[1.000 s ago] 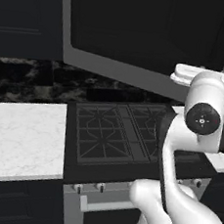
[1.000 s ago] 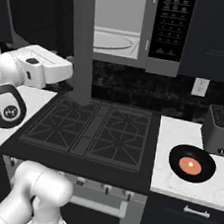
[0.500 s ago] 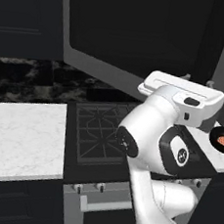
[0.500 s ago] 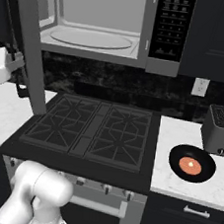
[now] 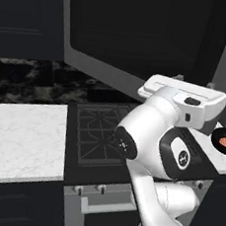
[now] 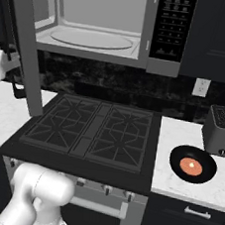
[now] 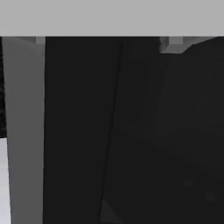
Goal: Open the microwave, place the bowl with waffle inside the microwave, then close the microwave door and turn it on.
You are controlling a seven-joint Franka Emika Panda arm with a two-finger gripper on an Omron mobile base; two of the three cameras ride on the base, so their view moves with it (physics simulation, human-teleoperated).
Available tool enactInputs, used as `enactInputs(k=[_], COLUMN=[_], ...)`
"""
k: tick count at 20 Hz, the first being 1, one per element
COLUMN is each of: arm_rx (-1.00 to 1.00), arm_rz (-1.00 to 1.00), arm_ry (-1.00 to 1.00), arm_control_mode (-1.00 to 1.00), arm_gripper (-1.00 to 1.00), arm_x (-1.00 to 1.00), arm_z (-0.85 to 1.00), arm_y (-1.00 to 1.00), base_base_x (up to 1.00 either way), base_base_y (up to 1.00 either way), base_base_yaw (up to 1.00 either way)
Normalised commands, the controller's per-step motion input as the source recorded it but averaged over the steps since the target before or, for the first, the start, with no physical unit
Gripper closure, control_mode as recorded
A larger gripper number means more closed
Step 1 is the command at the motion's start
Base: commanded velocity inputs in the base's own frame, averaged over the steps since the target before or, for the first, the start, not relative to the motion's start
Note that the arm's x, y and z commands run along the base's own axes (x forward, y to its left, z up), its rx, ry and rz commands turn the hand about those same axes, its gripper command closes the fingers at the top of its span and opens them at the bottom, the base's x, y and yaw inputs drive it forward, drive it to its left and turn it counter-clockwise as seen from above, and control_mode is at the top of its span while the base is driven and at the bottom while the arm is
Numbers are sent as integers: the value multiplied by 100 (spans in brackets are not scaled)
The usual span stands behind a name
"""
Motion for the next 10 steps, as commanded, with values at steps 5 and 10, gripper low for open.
enactInputs(k=[5,10], arm_rx=[0,1], arm_rz=[-3,-15], arm_ry=[19,5], arm_control_mode=[-100,-100], arm_gripper=[-100,-100], arm_x=[2,-15], arm_z=[3,11], arm_y=[4,0], base_base_x=[0,0], base_base_y=[0,0], base_base_yaw=[0,0])
